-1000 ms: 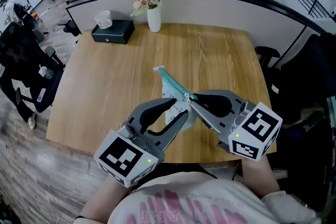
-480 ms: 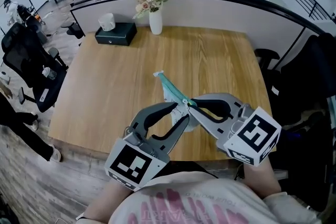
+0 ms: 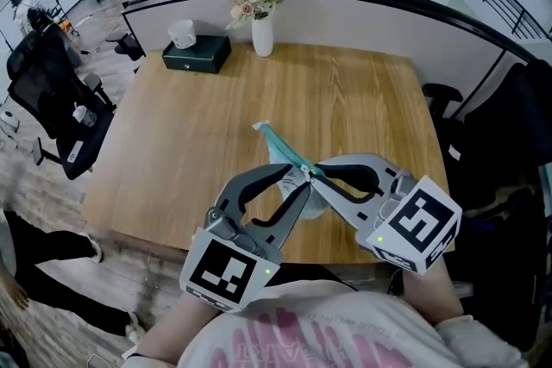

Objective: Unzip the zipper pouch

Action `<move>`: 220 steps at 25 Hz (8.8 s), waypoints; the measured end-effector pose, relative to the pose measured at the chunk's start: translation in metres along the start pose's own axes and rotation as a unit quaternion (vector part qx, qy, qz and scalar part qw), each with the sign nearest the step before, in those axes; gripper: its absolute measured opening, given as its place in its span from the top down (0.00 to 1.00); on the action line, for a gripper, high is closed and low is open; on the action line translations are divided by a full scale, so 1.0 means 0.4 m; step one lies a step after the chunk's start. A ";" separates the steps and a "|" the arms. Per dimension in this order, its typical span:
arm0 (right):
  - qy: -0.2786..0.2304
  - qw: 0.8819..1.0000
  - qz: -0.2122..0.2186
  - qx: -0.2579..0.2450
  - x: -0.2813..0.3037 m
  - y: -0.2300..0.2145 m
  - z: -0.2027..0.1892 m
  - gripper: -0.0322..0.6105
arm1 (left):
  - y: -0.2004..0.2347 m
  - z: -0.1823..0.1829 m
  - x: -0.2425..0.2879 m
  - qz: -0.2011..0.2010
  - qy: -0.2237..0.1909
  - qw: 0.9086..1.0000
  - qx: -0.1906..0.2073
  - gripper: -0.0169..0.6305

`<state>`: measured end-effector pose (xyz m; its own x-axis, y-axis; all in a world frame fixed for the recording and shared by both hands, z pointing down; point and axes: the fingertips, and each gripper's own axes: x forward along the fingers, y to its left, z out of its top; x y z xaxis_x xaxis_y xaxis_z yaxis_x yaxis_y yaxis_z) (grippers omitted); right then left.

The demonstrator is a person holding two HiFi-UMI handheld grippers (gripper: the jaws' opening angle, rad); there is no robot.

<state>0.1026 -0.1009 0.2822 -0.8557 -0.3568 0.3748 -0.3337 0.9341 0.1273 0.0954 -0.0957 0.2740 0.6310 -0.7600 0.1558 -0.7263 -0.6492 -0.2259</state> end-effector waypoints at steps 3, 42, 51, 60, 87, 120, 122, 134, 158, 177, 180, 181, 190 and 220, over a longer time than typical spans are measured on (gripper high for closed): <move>0.002 1.000 0.000 0.002 0.004 -0.002 -0.002 0.90 | 0.005 -0.002 0.001 0.001 -0.004 1.000 -0.007 0.80; 0.120 0.983 -0.044 -0.132 0.088 -0.029 -0.078 0.89 | 0.035 -0.099 0.031 -0.047 0.015 0.979 -0.200 0.81; 0.118 0.983 -0.037 -0.133 0.099 -0.026 -0.068 0.89 | 0.063 -0.120 0.022 -0.026 0.023 0.979 -0.200 0.81; 0.114 0.984 -0.030 -0.132 0.106 -0.016 -0.061 0.89 | 0.073 -0.126 0.020 -0.022 0.021 0.979 -0.203 0.82; 0.100 0.988 -0.016 -0.117 0.118 -0.014 -0.060 0.90 | 0.076 -0.122 0.016 -0.023 0.014 0.982 -0.188 0.96; 0.110 0.979 0.167 -0.039 0.146 0.179 -0.148 0.89 | -0.013 -0.239 -0.131 -0.112 0.093 0.938 -0.315 0.96; 0.117 0.973 0.198 -0.029 0.161 0.206 -0.160 0.89 | -0.017 -0.263 -0.152 -0.154 0.127 0.926 -0.319 0.96; 0.134 0.971 0.200 0.014 0.275 0.260 -0.115 0.90 | 0.090 -0.322 -0.256 -0.239 0.187 0.895 -0.326 0.96; 0.126 0.981 0.143 0.030 0.374 0.194 -0.047 0.90 | 0.293 -0.383 -0.314 -0.219 0.177 0.910 -0.305 0.96; 0.091 0.992 0.030 0.079 0.337 0.064 -0.036 0.90 | 0.323 -0.396 -0.310 -0.174 0.162 0.915 -0.326 0.96; 0.084 0.993 0.009 0.085 0.322 0.050 -0.033 0.90 | 0.316 -0.389 -0.307 -0.175 0.159 0.916 -0.325 0.96; 0.081 0.993 0.001 0.087 0.317 0.045 -0.033 0.90 | 0.315 -0.386 -0.307 -0.175 0.159 0.916 -0.324 0.96; 0.058 0.992 -0.042 0.102 0.293 0.016 -0.017 0.90 | 0.298 -0.374 -0.299 -0.185 0.156 0.917 -0.318 0.96; 0.053 0.990 -0.078 0.107 0.244 0.013 -0.018 0.90 | 0.302 -0.379 -0.322 -0.175 0.142 0.913 -0.340 0.96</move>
<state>0.0201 -0.1310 0.3261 -0.7449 -0.4812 0.4621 -0.5433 0.8395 -0.0015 -0.1150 -0.0806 0.3724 0.8309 -0.4161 0.3694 -0.5559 -0.6485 0.5200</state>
